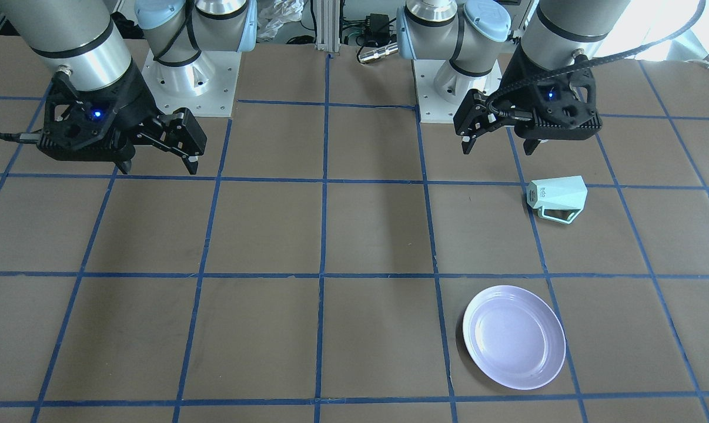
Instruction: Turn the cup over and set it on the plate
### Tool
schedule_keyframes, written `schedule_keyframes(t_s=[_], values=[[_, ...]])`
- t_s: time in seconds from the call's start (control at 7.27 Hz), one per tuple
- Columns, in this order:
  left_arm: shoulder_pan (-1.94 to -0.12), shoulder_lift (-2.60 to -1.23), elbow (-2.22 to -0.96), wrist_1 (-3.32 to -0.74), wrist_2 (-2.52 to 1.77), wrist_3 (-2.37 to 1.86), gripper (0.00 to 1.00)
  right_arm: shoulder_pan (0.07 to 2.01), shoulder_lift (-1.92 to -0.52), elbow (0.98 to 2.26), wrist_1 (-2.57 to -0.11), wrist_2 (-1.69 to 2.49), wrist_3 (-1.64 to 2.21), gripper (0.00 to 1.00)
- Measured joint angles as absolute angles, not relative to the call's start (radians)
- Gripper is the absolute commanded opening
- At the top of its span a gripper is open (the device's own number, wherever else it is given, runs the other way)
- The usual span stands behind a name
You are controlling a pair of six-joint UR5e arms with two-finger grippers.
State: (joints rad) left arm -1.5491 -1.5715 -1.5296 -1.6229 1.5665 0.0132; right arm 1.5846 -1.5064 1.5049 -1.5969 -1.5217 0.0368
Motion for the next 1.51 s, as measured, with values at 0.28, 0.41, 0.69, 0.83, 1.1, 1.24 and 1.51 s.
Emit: schedule_keyframes(t_s=[0.28, 0.41, 0.69, 0.83, 1.1, 1.24, 1.51], values=[[-1.549, -1.571, -1.535, -1.624, 1.568, 0.034, 1.0, 1.585, -1.506, 1.505, -1.597, -1.522, 0.037, 1.0], [-1.549, -1.571, -1.535, -1.625, 1.571, 0.038, 1.0, 1.585, -1.506, 1.505, -1.597, -1.522, 0.037, 1.0], [-1.546, -1.569, -1.535, -1.629, 1.574, 0.033, 1.0, 1.585, -1.506, 1.505, -1.597, -1.522, 0.037, 1.0], [-1.536, -1.565, -1.536, -1.635, 1.574, 0.036, 1.0, 1.585, -1.506, 1.505, -1.597, -1.522, 0.037, 1.0], [-1.457, -1.554, -1.543, -1.66, 1.588, 0.12, 1.0, 1.585, -1.506, 1.505, -1.597, -1.522, 0.037, 1.0], [-1.386, -1.548, -1.558, -1.675, 1.591, 0.201, 1.0, 1.585, -1.506, 1.505, -1.597, -1.522, 0.037, 1.0], [-1.253, -1.541, -1.598, -1.688, 1.587, 0.363, 1.0, 1.585, -1.506, 1.505, -1.597, -1.522, 0.037, 1.0]])
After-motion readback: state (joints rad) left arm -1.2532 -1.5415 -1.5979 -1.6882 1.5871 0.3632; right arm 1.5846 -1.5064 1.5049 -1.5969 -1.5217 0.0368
